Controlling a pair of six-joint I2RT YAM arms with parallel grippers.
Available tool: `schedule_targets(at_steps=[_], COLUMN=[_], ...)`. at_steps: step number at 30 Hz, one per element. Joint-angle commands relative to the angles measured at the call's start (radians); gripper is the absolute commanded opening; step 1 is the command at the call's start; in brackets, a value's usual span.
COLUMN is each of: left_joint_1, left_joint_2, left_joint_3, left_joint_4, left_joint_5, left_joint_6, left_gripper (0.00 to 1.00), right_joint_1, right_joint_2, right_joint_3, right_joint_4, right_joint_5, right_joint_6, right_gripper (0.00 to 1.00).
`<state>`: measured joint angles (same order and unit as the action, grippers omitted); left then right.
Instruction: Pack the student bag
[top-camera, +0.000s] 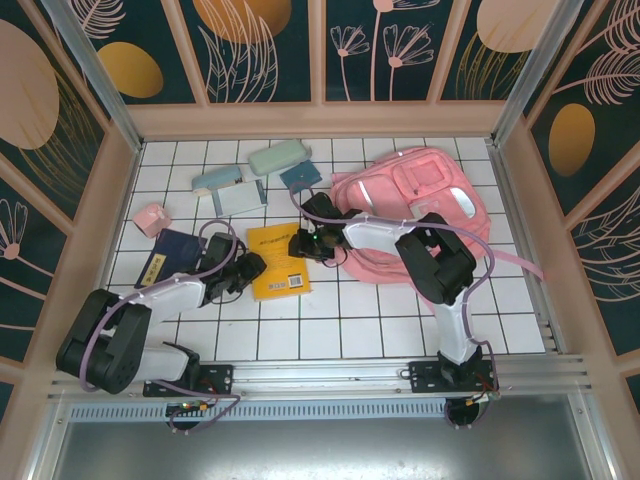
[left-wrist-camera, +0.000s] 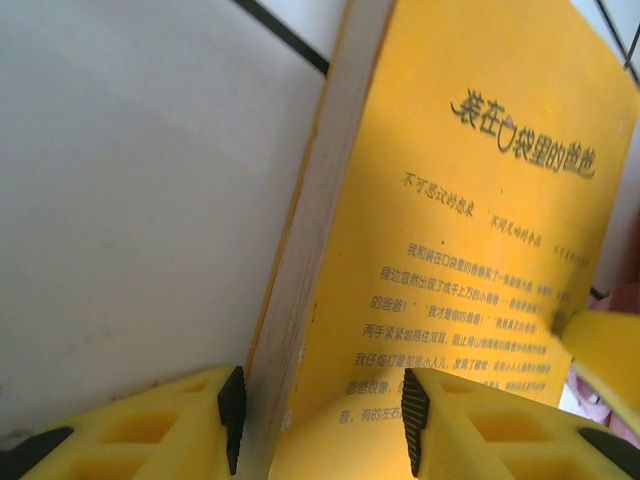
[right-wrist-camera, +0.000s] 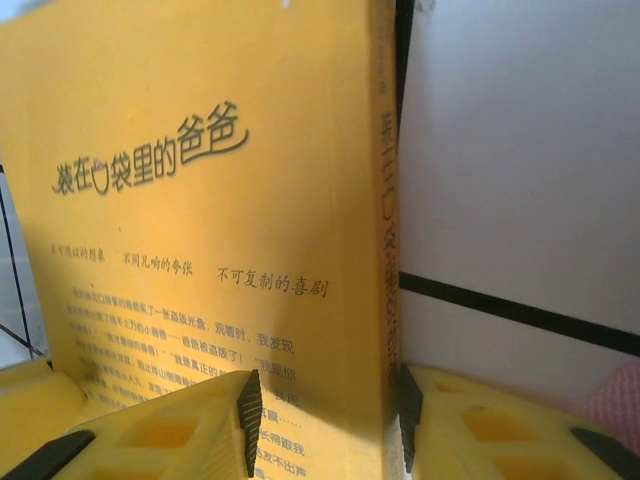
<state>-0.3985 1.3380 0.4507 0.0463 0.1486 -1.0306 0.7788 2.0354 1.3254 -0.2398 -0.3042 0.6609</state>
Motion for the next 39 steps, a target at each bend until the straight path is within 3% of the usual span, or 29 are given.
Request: schedule_targets(at_steps=[1,9,13,17,21,24,26,29,32,39], left_joint_1=[-0.013,-0.013,-0.013,-0.013,-0.013,-0.013,-0.013,-0.013,-0.005,0.053], left_joint_2=[-0.005,0.084,0.098,0.107,0.108,0.096,0.083,0.056,0.014,-0.074], left_joint_3=[0.027,-0.028,-0.023,-0.016,-0.013,-0.007,-0.001,0.021,0.053,0.105], left_joint_4=[-0.078,0.029,0.038,0.034,0.038,0.033,0.022,-0.015,-0.054,0.021], left_joint_5=[0.003,0.076,0.088,0.083,0.083,0.081,0.081,0.07,0.062,0.17], left_joint_6=[0.015,-0.001,0.016,0.029,0.031,0.035,0.038,0.053,0.066,0.049], left_gripper=[0.46,0.3,0.29,0.28,0.28,0.27,0.28,0.3,0.36,0.74], right_joint_1=[0.011,0.011,-0.002,-0.009,-0.015,-0.019,-0.025,-0.034,-0.048,-0.137], right_joint_2=[0.01,0.048,0.009,-0.072,-0.129,-0.122,-0.111,-0.115,-0.151,-0.284], right_joint_3=[0.017,-0.043,-0.109,-0.146,-0.145,-0.109,-0.102,-0.11,-0.128,-0.183], right_joint_4=[0.007,0.134,0.356,0.492,0.451,0.313,0.274,0.264,0.281,0.366], right_joint_5=[0.003,-0.183,-0.39,-0.5,-0.51,-0.443,-0.411,-0.372,-0.352,-0.41], right_joint_6=[-0.014,0.059,0.138,0.176,0.132,0.053,0.039,0.044,0.05,0.071], right_gripper=[0.44,0.44,0.42,0.41,0.4,0.3,0.17,0.0,0.0,0.0])
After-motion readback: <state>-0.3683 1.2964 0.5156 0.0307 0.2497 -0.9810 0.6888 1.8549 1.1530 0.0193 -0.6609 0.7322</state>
